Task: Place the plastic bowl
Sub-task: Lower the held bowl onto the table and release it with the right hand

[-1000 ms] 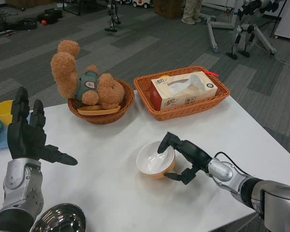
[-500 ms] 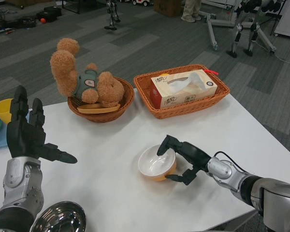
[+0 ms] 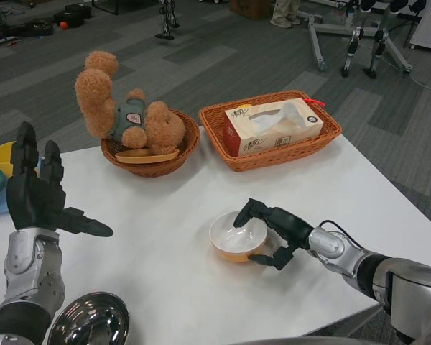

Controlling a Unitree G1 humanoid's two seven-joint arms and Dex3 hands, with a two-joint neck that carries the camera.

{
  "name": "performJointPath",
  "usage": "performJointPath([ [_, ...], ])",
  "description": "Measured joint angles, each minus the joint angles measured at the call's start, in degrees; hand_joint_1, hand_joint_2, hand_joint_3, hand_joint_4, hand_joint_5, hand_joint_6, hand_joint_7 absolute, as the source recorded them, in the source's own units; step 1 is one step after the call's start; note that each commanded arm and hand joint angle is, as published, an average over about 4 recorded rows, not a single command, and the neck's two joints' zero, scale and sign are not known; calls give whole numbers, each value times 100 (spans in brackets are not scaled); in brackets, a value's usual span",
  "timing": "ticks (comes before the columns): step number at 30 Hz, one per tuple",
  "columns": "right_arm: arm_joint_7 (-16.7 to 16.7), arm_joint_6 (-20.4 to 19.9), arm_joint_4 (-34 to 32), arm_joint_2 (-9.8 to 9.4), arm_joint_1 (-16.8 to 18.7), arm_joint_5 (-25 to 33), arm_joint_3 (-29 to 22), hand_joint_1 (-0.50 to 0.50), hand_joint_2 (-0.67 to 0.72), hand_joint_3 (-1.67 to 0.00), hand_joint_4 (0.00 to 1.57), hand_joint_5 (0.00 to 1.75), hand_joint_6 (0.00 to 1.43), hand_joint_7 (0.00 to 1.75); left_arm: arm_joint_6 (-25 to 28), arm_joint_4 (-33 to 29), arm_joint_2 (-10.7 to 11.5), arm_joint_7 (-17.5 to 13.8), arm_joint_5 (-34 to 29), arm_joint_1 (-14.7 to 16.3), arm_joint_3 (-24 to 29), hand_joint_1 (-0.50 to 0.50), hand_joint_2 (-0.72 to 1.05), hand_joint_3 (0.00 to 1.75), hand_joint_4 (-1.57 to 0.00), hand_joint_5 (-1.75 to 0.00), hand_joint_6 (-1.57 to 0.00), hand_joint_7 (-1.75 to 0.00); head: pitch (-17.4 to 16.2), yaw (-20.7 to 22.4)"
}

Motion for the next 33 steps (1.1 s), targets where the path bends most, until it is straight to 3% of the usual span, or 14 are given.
performJointPath([
  [7, 64, -2, -18, -6, 14, 0, -60, -43, -54, -151, 0, 136, 0, 117, 0, -3, 0, 0, -1, 0, 1, -50, -46, 0, 0, 0, 0, 0, -62, 17],
  [12, 148, -4, -86, -22, 163, 1, -324, -44, -49, -139, 0, 116, 0, 112, -1, -9, 0, 0, 0, 1, 13, -50, -46, 0, 0, 0, 0, 0, -126, 37],
  [16, 222, -22, -224, -45, 410, -1, -632, -46, -41, -119, 0, 102, 0, 105, -4, -18, 0, 0, 0, 2, 46, -50, -46, 0, 0, 0, 0, 0, -170, 41],
  [20, 247, -39, -290, -85, 584, -1, -844, -45, -24, -69, 0, 58, 0, 101, -6, -21, 0, 0, 1, 2, 63, -50, -46, 0, 0, 0, 0, 0, -189, 66],
  [22, 250, -38, -305, -100, 637, -2, -917, -43, -16, -56, 0, 39, 0, 96, -7, -21, 0, 0, 1, 2, 67, -50, -46, 0, 0, 0, 0, 0, -196, 70],
  [25, 252, -37, -332, -102, 719, -2, -1015, -42, -7, -44, 0, 15, 0, 89, -7, -21, 0, 0, 1, 1, 67, -50, -46, 0, 0, 0, 0, 0, -202, 63],
  [27, 253, -36, -344, -102, 759, -1, -1055, -42, -3, -38, 0, 7, 0, 86, -7, -21, 0, 0, 1, 1, 67, -50, -46, 0, 0, 0, 0, 0, -206, 60],
  [33, 254, -32, -386, -103, 788, 41, -1110, -42, 3, -32, 0, 0, 0, 70, -7, -21, -1, 0, 1, 1, 67, -50, -46, 0, 0, 0, 0, 0, -224, 66],
])
